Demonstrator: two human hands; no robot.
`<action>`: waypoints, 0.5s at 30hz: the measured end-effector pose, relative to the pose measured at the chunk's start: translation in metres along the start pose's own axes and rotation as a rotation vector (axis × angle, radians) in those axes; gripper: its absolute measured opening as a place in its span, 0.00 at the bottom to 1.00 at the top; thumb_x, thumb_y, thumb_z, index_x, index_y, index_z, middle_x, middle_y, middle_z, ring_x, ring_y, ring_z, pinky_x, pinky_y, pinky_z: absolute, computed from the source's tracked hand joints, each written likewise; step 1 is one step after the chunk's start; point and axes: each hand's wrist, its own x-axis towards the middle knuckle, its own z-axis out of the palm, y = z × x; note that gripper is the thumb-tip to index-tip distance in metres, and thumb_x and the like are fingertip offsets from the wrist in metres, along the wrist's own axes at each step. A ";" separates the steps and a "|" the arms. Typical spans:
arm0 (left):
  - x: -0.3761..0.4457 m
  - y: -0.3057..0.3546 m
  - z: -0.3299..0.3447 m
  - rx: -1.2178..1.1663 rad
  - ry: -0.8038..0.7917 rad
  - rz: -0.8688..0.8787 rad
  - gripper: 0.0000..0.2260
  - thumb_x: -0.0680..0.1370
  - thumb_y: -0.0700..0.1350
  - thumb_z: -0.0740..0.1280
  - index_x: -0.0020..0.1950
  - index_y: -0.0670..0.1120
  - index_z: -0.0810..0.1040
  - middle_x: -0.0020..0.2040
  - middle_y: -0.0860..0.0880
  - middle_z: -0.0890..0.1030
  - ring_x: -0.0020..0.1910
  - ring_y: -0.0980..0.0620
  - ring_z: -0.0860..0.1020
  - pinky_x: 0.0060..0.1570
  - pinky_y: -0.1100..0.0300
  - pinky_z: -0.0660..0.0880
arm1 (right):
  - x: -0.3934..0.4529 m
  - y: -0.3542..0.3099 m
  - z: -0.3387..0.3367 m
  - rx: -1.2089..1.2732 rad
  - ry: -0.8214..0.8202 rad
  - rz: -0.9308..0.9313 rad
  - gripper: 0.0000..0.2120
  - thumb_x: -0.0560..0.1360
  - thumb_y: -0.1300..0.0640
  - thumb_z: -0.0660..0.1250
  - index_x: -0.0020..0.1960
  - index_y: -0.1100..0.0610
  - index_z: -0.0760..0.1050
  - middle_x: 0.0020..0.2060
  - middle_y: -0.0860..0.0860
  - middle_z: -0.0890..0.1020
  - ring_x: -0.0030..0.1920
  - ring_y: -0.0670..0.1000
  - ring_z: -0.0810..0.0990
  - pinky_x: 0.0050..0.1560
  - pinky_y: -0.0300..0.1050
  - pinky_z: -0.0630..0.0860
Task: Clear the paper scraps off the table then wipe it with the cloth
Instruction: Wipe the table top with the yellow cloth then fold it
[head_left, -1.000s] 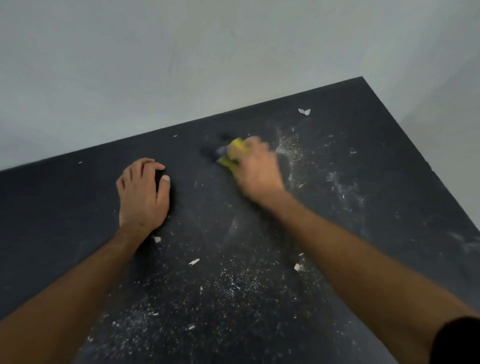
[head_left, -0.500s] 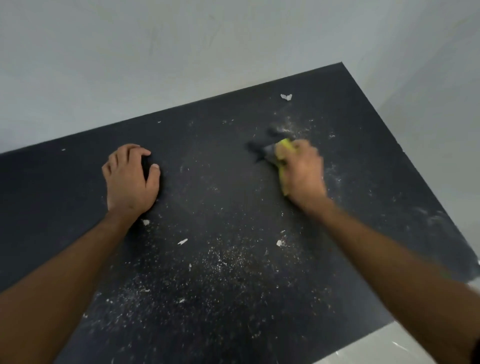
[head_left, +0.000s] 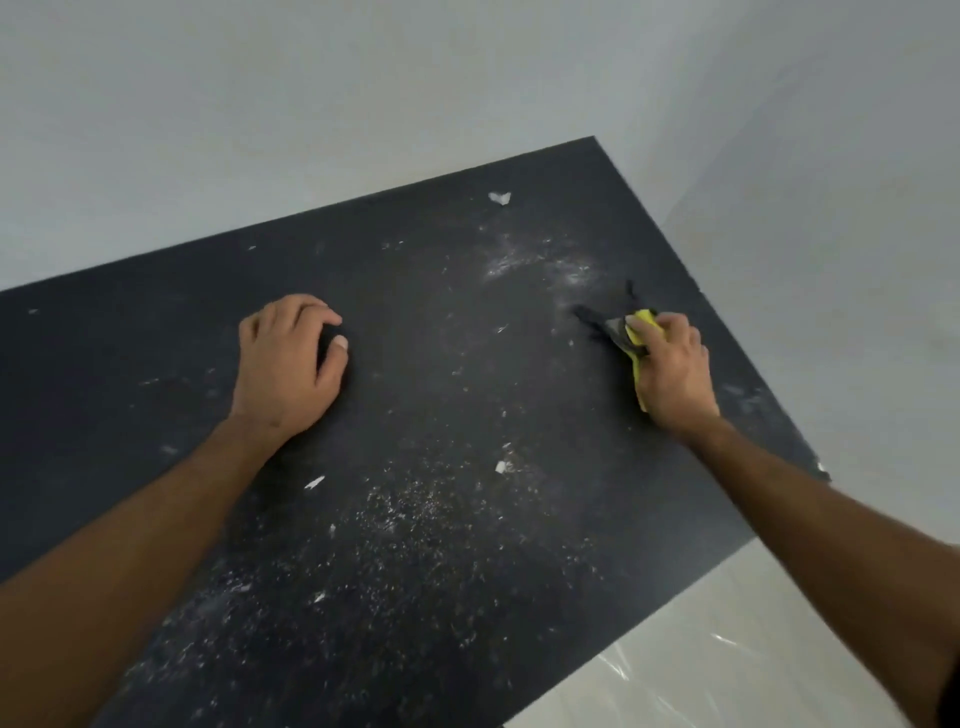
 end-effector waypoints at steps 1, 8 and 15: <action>0.004 0.017 0.007 -0.035 -0.012 0.044 0.13 0.80 0.52 0.60 0.58 0.47 0.77 0.61 0.47 0.76 0.61 0.43 0.74 0.63 0.45 0.65 | -0.004 0.011 -0.003 -0.003 0.015 -0.013 0.18 0.78 0.59 0.66 0.66 0.50 0.70 0.58 0.64 0.75 0.51 0.70 0.77 0.49 0.60 0.75; 0.027 0.101 0.052 -0.174 -0.097 0.132 0.11 0.80 0.50 0.67 0.61 0.48 0.77 0.65 0.48 0.73 0.67 0.45 0.72 0.69 0.45 0.63 | -0.145 0.041 -0.014 -0.077 -0.250 -0.495 0.34 0.76 0.56 0.68 0.79 0.53 0.59 0.66 0.57 0.70 0.57 0.59 0.73 0.55 0.55 0.76; 0.059 0.124 0.079 -0.105 -0.053 0.044 0.11 0.81 0.51 0.66 0.60 0.48 0.77 0.64 0.48 0.73 0.68 0.46 0.71 0.70 0.45 0.61 | -0.007 0.144 -0.010 -0.148 -0.110 -0.164 0.32 0.75 0.64 0.66 0.78 0.56 0.61 0.64 0.63 0.72 0.54 0.70 0.75 0.56 0.63 0.74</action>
